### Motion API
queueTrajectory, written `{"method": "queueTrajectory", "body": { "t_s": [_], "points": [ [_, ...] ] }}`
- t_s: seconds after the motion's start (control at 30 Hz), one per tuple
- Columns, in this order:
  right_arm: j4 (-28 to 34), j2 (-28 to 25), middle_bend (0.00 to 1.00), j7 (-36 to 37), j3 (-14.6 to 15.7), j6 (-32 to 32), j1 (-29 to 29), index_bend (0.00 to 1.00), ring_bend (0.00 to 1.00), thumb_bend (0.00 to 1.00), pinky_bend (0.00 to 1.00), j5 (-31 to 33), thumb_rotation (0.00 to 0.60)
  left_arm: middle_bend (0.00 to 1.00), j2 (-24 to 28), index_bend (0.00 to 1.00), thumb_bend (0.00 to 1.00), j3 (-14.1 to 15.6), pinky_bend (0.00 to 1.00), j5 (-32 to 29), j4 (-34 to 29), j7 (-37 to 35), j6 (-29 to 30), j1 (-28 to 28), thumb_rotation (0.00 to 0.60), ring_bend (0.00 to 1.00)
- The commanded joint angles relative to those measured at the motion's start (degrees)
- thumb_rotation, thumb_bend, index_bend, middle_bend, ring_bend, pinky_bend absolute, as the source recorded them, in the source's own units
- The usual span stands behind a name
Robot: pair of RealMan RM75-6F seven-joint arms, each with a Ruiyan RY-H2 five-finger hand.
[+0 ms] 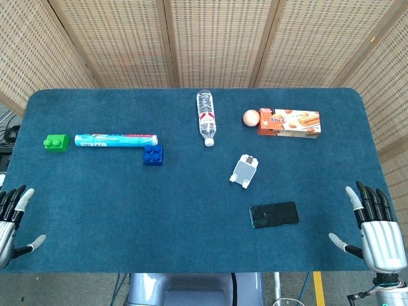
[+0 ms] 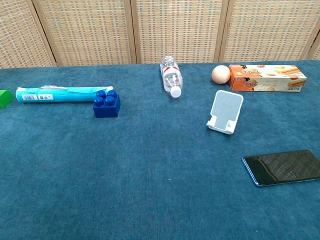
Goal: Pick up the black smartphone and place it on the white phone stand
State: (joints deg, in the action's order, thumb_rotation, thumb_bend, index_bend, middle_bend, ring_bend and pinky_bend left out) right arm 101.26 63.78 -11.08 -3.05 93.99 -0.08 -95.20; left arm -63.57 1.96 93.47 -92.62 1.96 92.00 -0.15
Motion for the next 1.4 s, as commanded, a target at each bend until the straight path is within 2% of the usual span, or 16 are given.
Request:
{"method": "queueTrajectory", "body": {
  "t_s": [0.03,0.2,0.33,0.4,0.43,0.53,0.73,0.87,1.07,1.4],
  "points": [
    [0.0,-0.08,0.0,-0.08,0.16,-0.1,-0.03,0.0,0.0,0.05,0.0,-0.17,0.6,0.0,0.15,0.0,0.0,0.04,0.0,0.18,-0.19,-0.21,0.23,0.12,0.6,0.0],
    [-0.07,-0.51,0.0,0.95,0.89,-1.52,0.41,0.0,0.0,0.05,0.0,-0.59,0.6,0.0,0.26,0.0,0.0,0.04,0.0,0.39,-0.39,-0.36,0.76,0.44,0.6,0.0],
    [0.45,-1.59,0.0,2.52,2.29,-6.43,2.69,0.0,0.0,0.05,0.0,-1.89,0.6,0.0,0.36,0.0,0.0,-0.14,0.0,0.29,-0.45,-0.44,0.72,0.37,0.6,0.0],
    [0.0,-1.79,0.0,2.98,2.65,-12.22,6.24,0.0,0.0,0.06,0.0,-3.17,0.6,0.0,0.41,0.0,0.0,-0.4,0.0,-0.39,-0.55,-0.5,0.05,0.13,0.6,0.0],
    [-1.95,-0.06,0.0,2.14,1.64,-18.36,10.71,0.01,0.0,0.07,0.01,-3.69,0.6,0.0,0.4,0.0,0.0,-0.61,0.0,-1.21,-0.72,-0.37,-0.84,-0.16,0.6,0.0],
    [-5.31,3.42,0.05,0.82,0.14,-27.77,16.46,0.05,0.0,0.09,0.05,-0.73,0.6,0.0,0.42,0.0,0.0,-0.82,0.0,-1.61,-1.1,-0.25,-1.36,-0.39,0.6,0.0],
    [-8.14,8.04,0.1,-2.35,-1.13,-37.53,21.93,0.1,0.02,0.1,0.07,5.41,0.6,0.0,0.42,0.0,0.0,-1.26,0.0,-2.63,-1.25,-0.05,-2.22,-0.7,0.6,0.0],
    [-9.6,10.15,0.14,-3.34,-1.25,-40.25,23.64,0.13,0.05,0.1,0.1,7.9,0.6,0.0,0.5,0.0,0.0,-1.47,0.0,-3.31,-1.61,0.29,-3.08,-1.04,0.6,0.0],
    [-13.88,14.35,0.2,-5.27,-1.11,-40.58,24.86,0.16,0.13,0.1,0.17,9.8,0.6,0.0,0.64,0.0,0.0,-1.71,0.0,-4.01,-1.96,0.55,-3.74,-1.28,0.6,0.0],
    [-19.34,16.6,0.27,-4.44,0.27,-40.69,25.88,0.19,0.21,0.13,0.19,10.97,0.6,0.0,0.85,0.0,0.0,-1.6,0.0,-4.1,-2.0,0.29,-4.2,-1.39,0.6,0.0]
  ]
}}
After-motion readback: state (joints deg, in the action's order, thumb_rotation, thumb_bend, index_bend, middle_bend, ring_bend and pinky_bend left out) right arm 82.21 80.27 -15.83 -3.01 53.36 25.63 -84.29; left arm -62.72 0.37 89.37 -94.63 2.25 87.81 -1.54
